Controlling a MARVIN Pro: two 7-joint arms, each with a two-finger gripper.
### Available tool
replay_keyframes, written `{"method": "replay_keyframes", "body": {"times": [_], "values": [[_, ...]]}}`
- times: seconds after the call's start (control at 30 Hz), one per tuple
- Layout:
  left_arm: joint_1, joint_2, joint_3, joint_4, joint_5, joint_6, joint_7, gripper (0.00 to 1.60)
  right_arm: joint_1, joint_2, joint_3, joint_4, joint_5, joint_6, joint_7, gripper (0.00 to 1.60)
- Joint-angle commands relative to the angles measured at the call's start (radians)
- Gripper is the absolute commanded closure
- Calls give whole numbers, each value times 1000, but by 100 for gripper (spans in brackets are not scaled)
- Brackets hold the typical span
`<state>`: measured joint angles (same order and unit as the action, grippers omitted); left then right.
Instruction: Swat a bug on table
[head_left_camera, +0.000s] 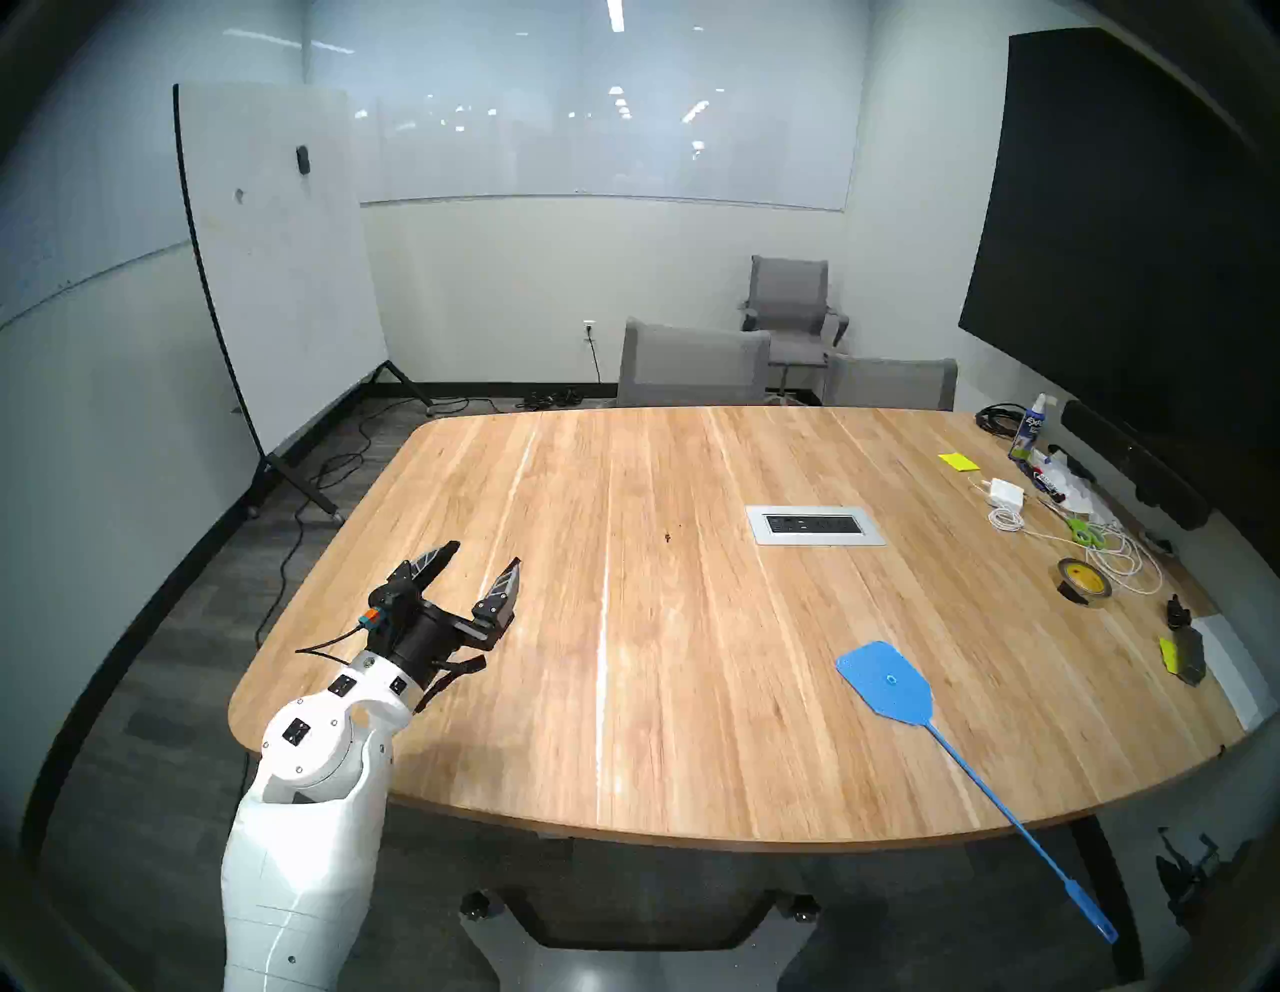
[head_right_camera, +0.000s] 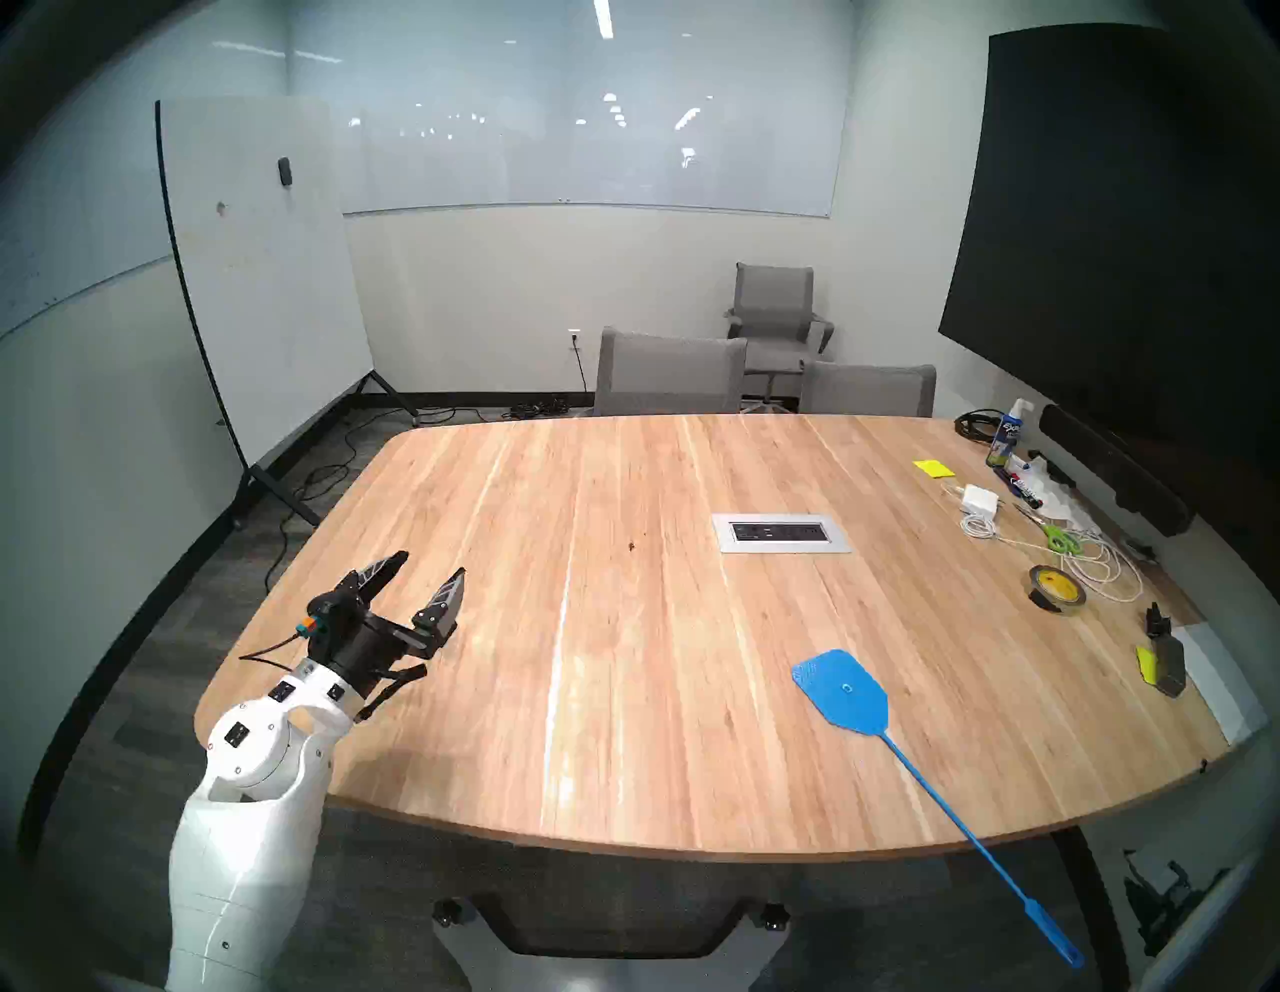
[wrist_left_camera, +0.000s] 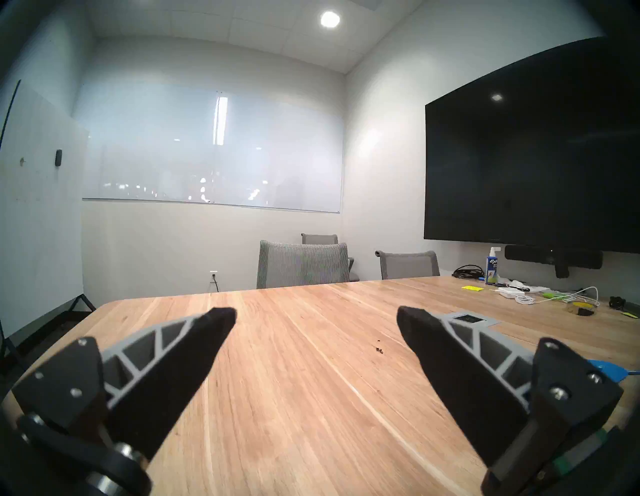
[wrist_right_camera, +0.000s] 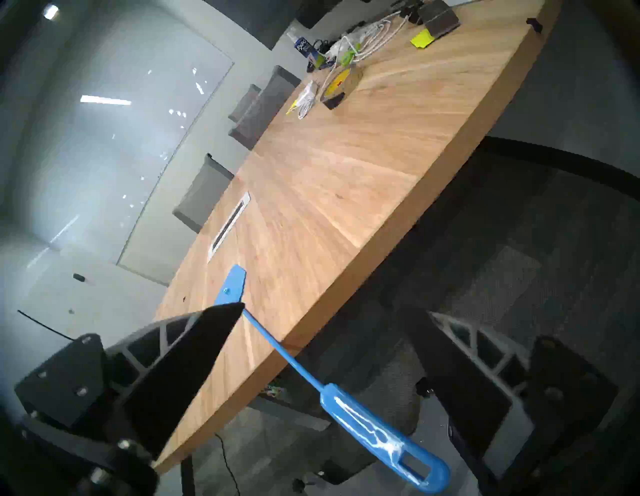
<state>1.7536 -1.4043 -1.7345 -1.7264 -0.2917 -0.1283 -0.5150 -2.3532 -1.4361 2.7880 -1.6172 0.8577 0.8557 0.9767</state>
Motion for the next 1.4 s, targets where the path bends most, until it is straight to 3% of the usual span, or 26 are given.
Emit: {"method": "replay_keyframes", "body": {"times": [0.0, 0.63, 1.37], "values": [[-3, 2, -1, -20, 1, 1, 0, 0, -36, -27, 5, -33, 16, 3, 47, 0], [-3, 2, -1, -20, 2, 1, 0, 0, -111, -90, -16, -55, 15, -14, 65, 0], [-3, 2, -1, -20, 2, 1, 0, 0, -100, -124, -29, -34, 16, -13, 16, 0]]}}
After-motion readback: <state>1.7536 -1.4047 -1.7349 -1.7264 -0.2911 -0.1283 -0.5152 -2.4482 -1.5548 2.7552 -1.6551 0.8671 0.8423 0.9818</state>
